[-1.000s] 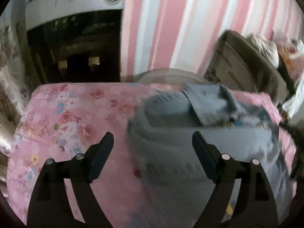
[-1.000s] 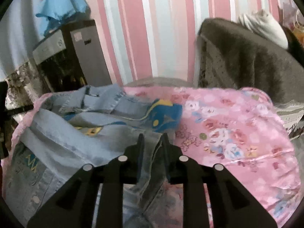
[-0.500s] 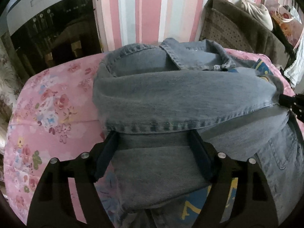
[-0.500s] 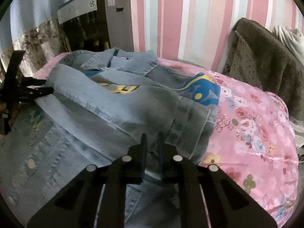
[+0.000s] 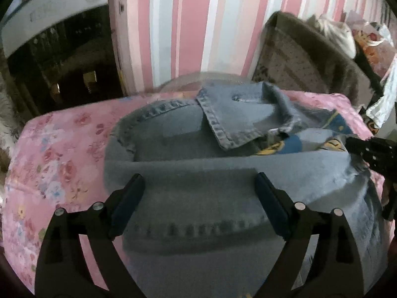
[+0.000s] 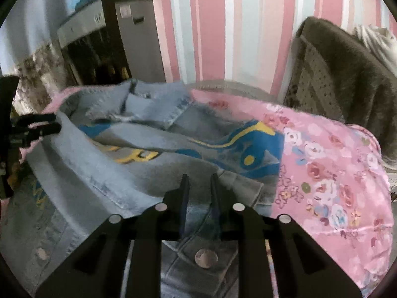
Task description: Fold large clothes
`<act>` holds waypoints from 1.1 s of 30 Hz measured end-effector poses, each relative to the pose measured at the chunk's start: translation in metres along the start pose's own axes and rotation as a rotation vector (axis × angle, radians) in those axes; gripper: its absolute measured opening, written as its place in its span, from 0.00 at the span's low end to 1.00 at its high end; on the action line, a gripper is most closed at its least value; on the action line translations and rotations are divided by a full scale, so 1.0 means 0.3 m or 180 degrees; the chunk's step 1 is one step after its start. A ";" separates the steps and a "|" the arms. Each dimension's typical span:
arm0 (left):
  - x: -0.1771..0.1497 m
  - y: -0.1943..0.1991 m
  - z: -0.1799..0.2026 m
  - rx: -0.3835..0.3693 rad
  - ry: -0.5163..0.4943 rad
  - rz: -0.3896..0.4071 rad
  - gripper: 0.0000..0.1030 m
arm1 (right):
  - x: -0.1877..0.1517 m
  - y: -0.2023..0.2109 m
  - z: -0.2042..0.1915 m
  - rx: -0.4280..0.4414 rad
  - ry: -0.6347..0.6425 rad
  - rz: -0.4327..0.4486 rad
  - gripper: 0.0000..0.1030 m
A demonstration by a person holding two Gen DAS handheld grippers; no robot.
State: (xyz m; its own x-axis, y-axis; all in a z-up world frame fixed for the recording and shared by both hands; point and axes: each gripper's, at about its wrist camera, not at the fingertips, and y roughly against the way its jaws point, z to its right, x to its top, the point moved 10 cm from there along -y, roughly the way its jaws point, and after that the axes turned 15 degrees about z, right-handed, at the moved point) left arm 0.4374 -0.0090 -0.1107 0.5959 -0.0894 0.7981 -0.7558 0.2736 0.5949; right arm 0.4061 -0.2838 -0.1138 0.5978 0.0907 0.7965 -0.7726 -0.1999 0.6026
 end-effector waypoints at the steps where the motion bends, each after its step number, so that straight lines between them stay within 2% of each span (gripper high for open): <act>1: -0.004 -0.022 -0.003 0.0026 0.0014 -0.0048 0.87 | -0.007 -0.016 0.000 -0.0009 0.0036 -0.0036 0.17; 12: -0.043 -0.091 -0.010 0.0151 -0.0091 -0.0159 0.88 | -0.038 -0.069 0.016 0.0071 -0.0086 -0.0084 0.14; 14: -0.042 -0.080 -0.009 0.0173 -0.0083 -0.0136 0.88 | -0.038 -0.062 0.011 0.0064 -0.0075 -0.0065 0.17; 17: -0.038 -0.049 -0.006 0.0236 -0.0056 -0.0097 0.88 | -0.025 -0.028 0.001 0.0209 -0.0296 0.0003 0.35; 19: -0.031 -0.013 -0.002 0.0304 -0.0076 -0.0033 0.90 | -0.013 0.023 -0.008 0.0284 -0.0430 0.0104 0.51; 22: -0.025 0.045 0.015 0.0335 -0.0096 0.0066 0.96 | -0.006 0.106 -0.020 0.0163 -0.0303 0.0245 0.59; 24: -0.030 0.090 0.032 0.0359 -0.0113 0.0134 0.97 | -0.011 0.161 -0.021 0.0090 -0.0303 0.0313 0.65; 25: -0.036 0.106 0.041 0.0355 -0.0119 0.0141 0.97 | -0.017 0.193 -0.023 0.0058 -0.0317 0.0340 0.69; 27: -0.054 0.142 0.060 0.0372 -0.0153 0.0156 0.97 | -0.030 0.249 -0.024 -0.0036 -0.0311 0.0401 0.84; 29: -0.070 0.176 0.075 0.0394 -0.0182 0.0178 0.97 | -0.043 0.308 -0.027 -0.0132 -0.0252 0.0480 0.87; 31: -0.091 0.219 0.092 0.0392 -0.0219 0.0198 0.97 | -0.059 0.375 -0.040 -0.0213 -0.0217 0.0571 0.98; 33: -0.114 0.268 0.111 0.0415 -0.0262 0.0235 0.97 | -0.076 0.439 -0.043 -0.0289 -0.0233 0.0663 0.98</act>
State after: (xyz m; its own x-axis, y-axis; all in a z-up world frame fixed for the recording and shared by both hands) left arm 0.3472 -0.0158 -0.0871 0.5173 -0.1534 0.8420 -0.8286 0.1562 0.5375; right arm 0.2878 -0.2995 -0.0519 0.4348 -0.0150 0.9004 -0.8950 -0.1181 0.4302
